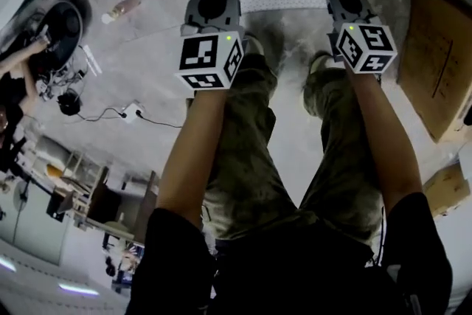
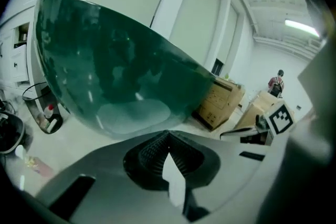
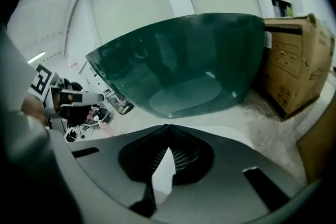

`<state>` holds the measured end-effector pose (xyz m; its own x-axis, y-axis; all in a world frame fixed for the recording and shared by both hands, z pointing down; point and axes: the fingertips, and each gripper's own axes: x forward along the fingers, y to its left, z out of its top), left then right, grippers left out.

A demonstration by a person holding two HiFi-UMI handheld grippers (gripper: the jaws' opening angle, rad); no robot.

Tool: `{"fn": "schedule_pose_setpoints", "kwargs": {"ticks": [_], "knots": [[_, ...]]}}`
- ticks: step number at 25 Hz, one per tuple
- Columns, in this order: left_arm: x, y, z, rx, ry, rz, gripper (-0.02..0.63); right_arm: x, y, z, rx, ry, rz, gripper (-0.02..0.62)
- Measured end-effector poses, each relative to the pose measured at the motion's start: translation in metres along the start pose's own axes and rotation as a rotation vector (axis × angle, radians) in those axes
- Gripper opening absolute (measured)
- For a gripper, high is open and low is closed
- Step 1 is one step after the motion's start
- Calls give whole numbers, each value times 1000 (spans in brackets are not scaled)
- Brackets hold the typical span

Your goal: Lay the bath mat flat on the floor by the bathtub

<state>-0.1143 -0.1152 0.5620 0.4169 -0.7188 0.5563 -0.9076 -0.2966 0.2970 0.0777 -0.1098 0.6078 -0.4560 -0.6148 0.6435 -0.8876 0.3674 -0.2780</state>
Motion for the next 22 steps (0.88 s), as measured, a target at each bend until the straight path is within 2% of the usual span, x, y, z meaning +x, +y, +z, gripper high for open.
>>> {"fn": "schedule_pose_setpoints", "kwargs": {"ticks": [2,4,8,10,12,15,18,22], "knots": [[-19,-3,-25,7,51,14,19,-18,14,-18,71,9,-8,23],[-46,-9,-52,-37,102,27,18,-43,34,-41,136,30,0,23],[-88,-29,-92,-135,153,23,18,-86,61,-83,140,151,-40,23],[-103,-34,-113,-183,182,38,18,-102,62,-92,185,178,-76,23],[-117,-41,-129,-220,211,37,20,-117,65,-84,225,149,-82,23],[-137,-55,-131,-209,245,25,18,-134,77,-66,152,147,-26,23],[-163,-70,-120,-202,278,31,18,-153,98,-65,77,222,59,21],[-196,-70,-79,-267,233,52,18,-175,116,-56,58,273,90,21]]}}
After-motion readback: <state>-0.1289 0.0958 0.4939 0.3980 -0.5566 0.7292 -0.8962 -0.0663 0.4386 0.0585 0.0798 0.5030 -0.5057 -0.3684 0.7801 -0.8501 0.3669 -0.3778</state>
